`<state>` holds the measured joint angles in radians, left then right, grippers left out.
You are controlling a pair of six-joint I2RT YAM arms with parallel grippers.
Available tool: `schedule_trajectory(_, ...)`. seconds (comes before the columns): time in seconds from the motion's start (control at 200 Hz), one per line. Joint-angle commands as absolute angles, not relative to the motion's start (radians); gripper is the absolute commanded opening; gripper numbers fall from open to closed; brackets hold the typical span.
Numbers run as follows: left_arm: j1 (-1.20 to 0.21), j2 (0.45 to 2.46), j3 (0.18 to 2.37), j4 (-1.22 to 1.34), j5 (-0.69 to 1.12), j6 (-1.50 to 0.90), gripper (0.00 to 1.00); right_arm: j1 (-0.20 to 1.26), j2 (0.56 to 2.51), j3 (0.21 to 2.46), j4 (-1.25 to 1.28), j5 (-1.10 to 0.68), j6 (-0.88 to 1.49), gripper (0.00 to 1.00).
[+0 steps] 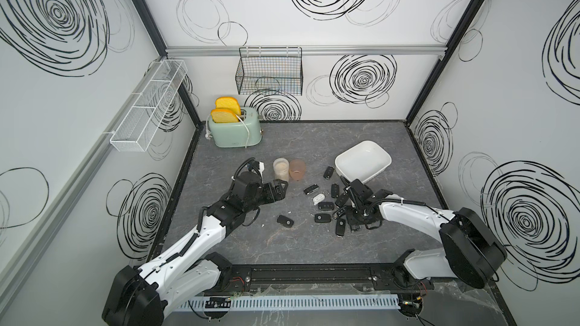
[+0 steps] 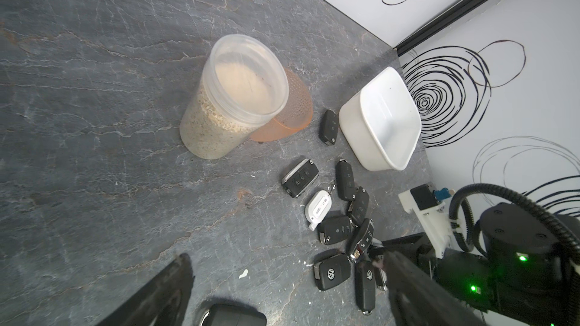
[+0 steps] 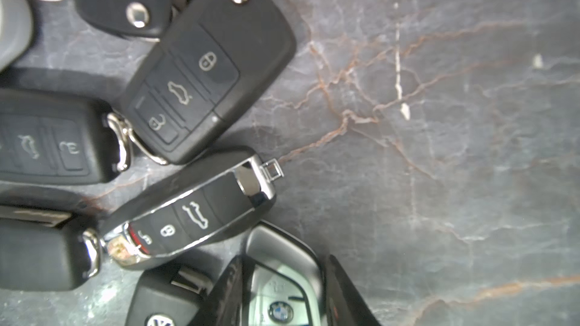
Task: Place the car key into the storage box
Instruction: Pick up the car key from the center of the board, then place the car key in the storage box.
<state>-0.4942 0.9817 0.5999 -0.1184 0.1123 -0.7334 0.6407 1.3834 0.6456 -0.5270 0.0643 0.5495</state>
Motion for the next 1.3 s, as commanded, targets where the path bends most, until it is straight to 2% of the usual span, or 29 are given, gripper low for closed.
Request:
schedule_trajectory(0.0,-0.484,0.977,0.595,-0.091,0.116,-0.753,0.98,0.653,1.422,0.639,-0.571,0.056,0.575,0.36)
schedule_trajectory(0.33,-0.471,0.981,0.598,-0.081,0.12,-0.764,0.98,0.636,1.325,0.679,-0.612,0.041,0.58,0.32)
schedule_trajectory(0.575,-0.472,1.022,0.625,-0.069,0.137,-0.761,0.98,0.543,1.233,0.74,-0.653,-0.005,0.561,0.32)
schedule_trajectory(0.815,-0.47,1.064,0.663,-0.055,0.15,-0.752,0.98,0.429,1.221,0.853,-0.681,-0.055,0.5,0.32)
schedule_trajectory(0.99,-0.466,1.114,0.698,-0.046,0.169,-0.731,0.98,0.333,1.271,0.957,-0.652,-0.07,0.45,0.32)
schedule_trajectory(1.296,-0.431,1.208,0.773,-0.047,0.226,-0.675,0.98,0.211,1.507,1.191,-0.597,-0.098,0.405,0.32)
